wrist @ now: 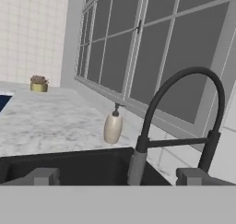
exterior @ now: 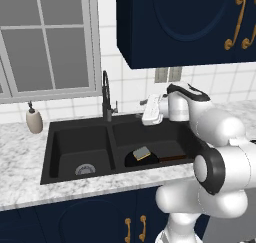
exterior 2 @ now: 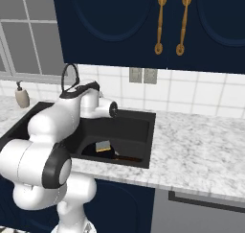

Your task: Pick the pan and sponge and place them into the sink. Then turn on the water.

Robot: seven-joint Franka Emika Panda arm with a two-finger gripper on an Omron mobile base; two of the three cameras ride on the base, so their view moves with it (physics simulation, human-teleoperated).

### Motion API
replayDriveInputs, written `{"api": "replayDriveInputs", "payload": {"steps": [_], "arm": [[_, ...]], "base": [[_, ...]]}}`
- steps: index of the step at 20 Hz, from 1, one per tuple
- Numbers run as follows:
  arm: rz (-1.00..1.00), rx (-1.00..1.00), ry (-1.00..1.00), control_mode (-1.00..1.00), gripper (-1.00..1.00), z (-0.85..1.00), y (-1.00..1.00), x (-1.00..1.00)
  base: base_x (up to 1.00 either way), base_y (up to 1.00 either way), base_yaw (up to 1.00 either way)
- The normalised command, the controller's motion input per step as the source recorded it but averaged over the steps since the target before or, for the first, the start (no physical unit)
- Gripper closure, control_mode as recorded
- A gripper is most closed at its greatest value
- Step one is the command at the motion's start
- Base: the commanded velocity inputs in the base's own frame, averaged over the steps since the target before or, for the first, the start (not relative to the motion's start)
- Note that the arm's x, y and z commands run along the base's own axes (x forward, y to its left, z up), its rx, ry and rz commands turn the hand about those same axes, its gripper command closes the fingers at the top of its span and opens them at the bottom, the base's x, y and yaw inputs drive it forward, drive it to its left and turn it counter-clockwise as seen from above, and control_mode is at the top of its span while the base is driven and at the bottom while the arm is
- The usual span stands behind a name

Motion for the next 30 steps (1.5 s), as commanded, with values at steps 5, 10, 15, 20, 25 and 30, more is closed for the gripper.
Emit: {"api": "replayDriveInputs", "payload": {"steps": [5, 10, 15, 20, 25, 30], "arm": [[-0.07, 0.00, 0.00, -1.00, -1.00, 0.00, 0.11, 0.03], [-0.13, 0.00, 0.01, -1.00, -1.00, -0.02, 0.01, 0.06], [-0.18, 0.00, 0.04, -1.00, -1.00, -0.01, 0.00, 0.00], [-0.12, 0.00, 0.09, -1.00, -1.00, 0.00, 0.00, 0.00], [-0.01, 0.01, 0.11, -1.00, -1.00, 0.00, -0.01, 0.10], [0.00, 0.01, 0.05, -1.00, -1.00, 0.00, -0.08, 0.22]], "base": [[0.00, 0.00, 0.00], [0.00, 0.00, 0.00], [0.00, 0.00, 0.00], [0.00, 0.00, 0.00], [0.00, 0.00, 0.00], [0.00, 0.00, 0.00]]}}
